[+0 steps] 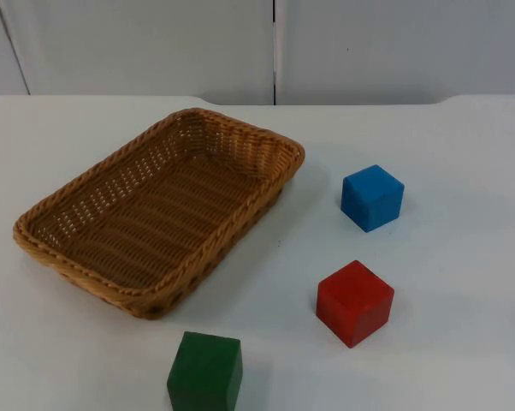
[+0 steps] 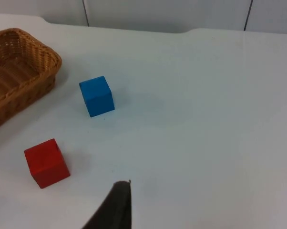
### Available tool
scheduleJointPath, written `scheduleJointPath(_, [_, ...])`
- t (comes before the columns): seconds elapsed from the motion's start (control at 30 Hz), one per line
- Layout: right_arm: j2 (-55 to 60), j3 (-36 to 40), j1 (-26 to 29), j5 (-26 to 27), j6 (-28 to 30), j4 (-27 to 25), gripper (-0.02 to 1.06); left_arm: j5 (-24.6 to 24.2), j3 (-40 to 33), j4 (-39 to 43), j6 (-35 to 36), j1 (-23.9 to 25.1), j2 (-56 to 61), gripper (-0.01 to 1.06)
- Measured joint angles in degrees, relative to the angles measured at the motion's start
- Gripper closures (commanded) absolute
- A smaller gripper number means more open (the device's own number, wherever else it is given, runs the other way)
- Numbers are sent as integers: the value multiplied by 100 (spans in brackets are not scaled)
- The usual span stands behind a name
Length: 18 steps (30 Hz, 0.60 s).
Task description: Pick up one cube with each hand and place exactly two cubes into the same basket, leaving the remaining cube outside.
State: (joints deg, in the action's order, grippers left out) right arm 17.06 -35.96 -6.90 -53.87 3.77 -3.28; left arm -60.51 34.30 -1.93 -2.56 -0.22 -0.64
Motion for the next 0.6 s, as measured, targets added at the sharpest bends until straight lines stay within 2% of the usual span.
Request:
scheduleJointPath(0.13, [371, 0, 0, 242, 10, 0, -1, 54, 33, -290, 0, 0, -423, 0])
scheduleJointPath(0.6, [1351, -53, 0, 365, 97, -11, -1, 190, 56, -986, 0, 0, -1218, 0])
